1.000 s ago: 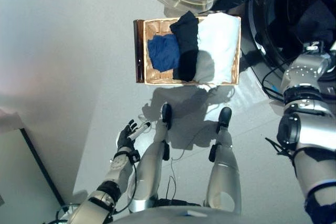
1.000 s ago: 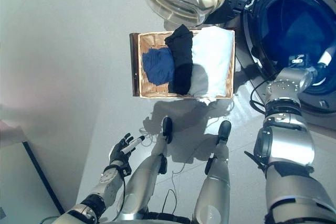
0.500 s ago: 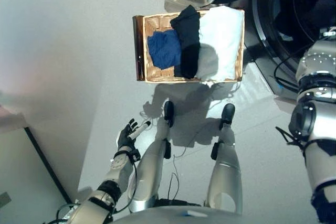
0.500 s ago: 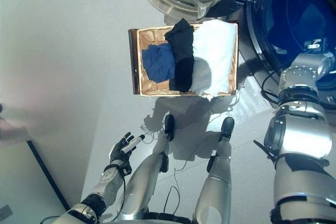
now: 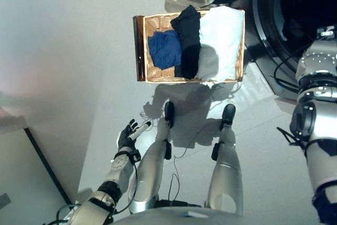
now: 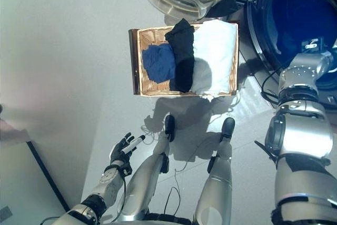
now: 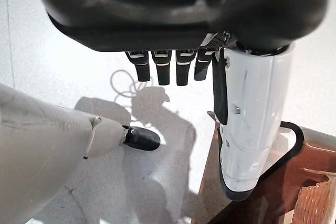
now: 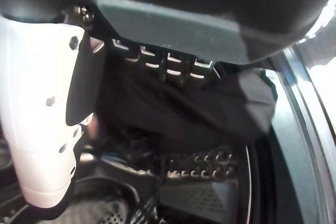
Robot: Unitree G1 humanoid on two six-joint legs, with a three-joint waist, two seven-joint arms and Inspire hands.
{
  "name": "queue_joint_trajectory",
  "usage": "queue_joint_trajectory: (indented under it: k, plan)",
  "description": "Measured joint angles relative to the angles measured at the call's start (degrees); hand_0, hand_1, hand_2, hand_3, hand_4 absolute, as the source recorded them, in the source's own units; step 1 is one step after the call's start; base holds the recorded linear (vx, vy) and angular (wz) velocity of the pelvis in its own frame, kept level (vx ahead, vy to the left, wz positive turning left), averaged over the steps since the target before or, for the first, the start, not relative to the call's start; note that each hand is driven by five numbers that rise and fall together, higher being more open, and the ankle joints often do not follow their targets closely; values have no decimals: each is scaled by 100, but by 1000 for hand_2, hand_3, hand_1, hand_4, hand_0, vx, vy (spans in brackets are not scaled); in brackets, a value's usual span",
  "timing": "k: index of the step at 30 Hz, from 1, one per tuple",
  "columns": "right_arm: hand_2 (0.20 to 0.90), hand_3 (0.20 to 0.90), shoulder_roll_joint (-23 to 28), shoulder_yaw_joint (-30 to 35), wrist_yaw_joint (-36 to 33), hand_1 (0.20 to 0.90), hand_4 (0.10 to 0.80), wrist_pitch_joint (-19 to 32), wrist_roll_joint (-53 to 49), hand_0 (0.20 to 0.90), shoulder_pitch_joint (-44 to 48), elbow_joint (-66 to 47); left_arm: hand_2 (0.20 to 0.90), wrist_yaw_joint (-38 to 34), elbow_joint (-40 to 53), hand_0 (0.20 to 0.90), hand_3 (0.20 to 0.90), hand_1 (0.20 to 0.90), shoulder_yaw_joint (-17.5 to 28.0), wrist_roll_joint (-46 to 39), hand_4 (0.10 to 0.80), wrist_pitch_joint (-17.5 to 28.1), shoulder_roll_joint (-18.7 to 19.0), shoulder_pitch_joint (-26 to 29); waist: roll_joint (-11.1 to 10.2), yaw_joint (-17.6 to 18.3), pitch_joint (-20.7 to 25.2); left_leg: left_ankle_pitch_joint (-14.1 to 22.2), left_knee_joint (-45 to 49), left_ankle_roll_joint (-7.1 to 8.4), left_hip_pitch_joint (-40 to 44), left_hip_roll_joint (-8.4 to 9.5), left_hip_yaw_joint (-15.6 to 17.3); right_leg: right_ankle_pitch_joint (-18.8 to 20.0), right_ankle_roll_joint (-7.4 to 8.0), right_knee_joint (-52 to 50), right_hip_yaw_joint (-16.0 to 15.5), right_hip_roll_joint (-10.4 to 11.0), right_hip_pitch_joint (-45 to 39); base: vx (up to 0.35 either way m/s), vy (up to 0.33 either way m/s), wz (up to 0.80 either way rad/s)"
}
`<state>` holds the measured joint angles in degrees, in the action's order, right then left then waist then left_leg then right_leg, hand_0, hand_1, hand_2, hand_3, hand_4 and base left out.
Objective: Pick up the clothes and place them into the washing machine
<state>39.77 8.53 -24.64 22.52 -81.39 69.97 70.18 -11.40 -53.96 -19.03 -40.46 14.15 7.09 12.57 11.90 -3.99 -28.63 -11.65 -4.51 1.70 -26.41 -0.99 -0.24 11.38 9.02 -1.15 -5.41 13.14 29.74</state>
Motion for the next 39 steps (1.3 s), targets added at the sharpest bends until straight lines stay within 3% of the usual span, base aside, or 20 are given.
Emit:
queue_joint_trajectory:
  k: [11, 16, 26, 39]
  plan:
    - [900, 900, -27, -152, 85, 900, 800, 4, 218, 900, -7, -221, 900, -9, 0, 900, 900, 900, 26, -70, 800, 3, -1, 6, -2, 12, -1, -2, 1, -3, 24, -9, 7, 3, 1, -16, 2, -12, -19, 0, 0, 0]
    - [900, 900, -322, -237, 67, 900, 800, -20, 509, 900, -278, -646, 900, -21, 11, 900, 900, 900, 39, -91, 800, 7, -6, 9, -8, 44, -5, -3, 1, -4, 133, -27, 12, 2, 1, -56, 5, -30, -110, -5, -3, -1]
    - [900, 900, -1293, -909, -177, 900, 800, -190, 2157, 900, -1451, -1836, 900, -128, 129, 900, 900, 900, 211, -76, 800, 22, -15, 11, -131, 196, -88, 10, -1, 16, 305, -83, -33, 13, -19, 1, -21, -94, -343, -1, 0, 0]
    - [900, 900, -1650, -1816, -539, 900, 800, -982, 4598, 900, -1779, -2348, 900, -415, 283, 900, 900, 900, 330, 91, 800, 130, 4, 9, -425, 155, -239, -19, 0, 15, 343, -160, -110, 37, -55, 41, -111, -166, -458, -5, 3, 2]
